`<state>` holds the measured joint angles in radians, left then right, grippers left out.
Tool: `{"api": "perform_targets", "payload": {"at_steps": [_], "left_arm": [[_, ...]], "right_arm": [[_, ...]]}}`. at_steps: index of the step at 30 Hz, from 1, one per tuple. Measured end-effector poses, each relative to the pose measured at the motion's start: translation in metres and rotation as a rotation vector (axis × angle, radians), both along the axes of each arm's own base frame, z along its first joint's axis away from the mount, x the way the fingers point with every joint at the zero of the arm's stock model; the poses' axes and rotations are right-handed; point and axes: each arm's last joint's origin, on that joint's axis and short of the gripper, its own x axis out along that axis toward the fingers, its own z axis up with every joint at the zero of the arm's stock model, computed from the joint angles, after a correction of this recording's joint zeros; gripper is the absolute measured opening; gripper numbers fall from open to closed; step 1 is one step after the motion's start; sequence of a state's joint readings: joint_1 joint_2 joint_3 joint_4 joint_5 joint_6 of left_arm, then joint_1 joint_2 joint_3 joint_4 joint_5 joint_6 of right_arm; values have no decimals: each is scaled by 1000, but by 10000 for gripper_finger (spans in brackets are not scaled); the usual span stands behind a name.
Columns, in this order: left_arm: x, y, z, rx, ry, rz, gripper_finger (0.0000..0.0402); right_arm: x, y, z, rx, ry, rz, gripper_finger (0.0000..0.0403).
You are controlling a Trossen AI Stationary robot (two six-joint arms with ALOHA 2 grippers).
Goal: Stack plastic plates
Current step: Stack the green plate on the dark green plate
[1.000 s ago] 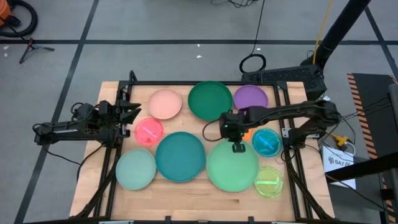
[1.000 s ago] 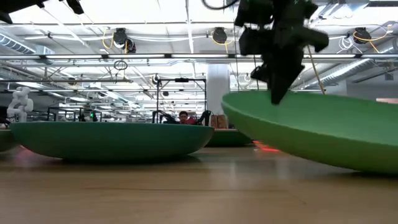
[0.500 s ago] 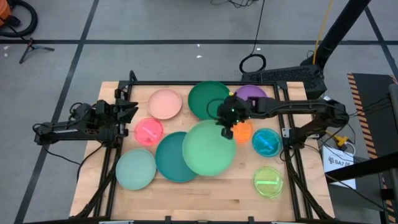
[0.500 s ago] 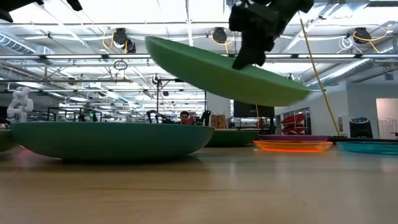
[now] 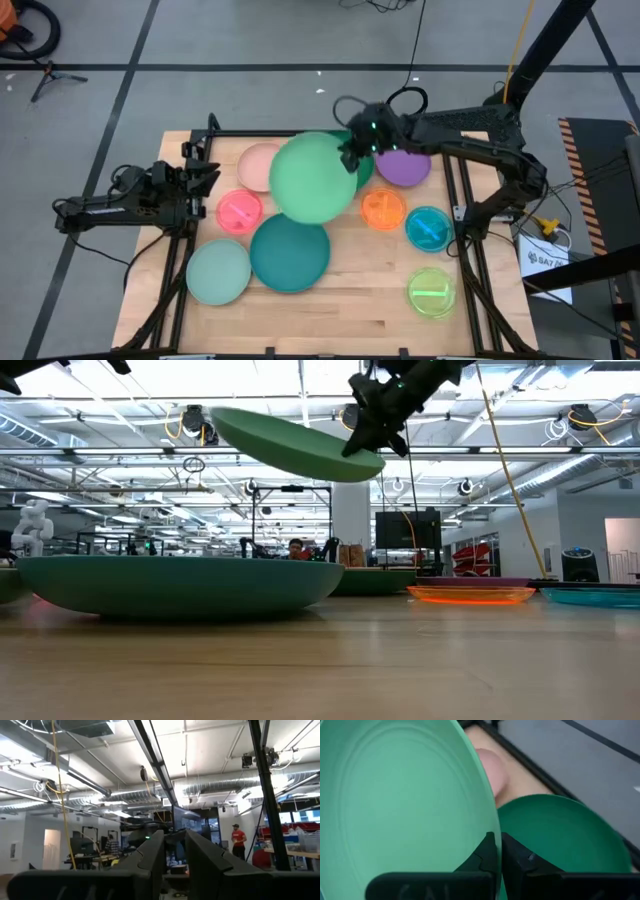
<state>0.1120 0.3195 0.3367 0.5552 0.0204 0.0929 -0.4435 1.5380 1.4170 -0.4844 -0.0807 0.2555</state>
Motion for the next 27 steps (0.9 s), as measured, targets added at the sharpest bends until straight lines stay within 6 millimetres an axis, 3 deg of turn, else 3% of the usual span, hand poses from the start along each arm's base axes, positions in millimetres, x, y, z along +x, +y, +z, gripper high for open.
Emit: {"api": "perform_targets", "payload": {"at_steps": [5, 14, 20, 27], "left_arm": [[0, 0, 0, -3, 3, 4, 88], [0, 0, -1, -3, 7, 4, 88], [1, 0, -1, -8, 13, 2, 88], [1, 0, -2, -1, 22, 6, 88]], "right_arm": [[-7, -45, -7, 81, 59, -151, 2], [-23, -114, -60, 284, 141, -279, 2], [-31, -136, -90, 339, 215, -332, 3], [-31, -142, -103, 337, 252, -319, 4]]}}
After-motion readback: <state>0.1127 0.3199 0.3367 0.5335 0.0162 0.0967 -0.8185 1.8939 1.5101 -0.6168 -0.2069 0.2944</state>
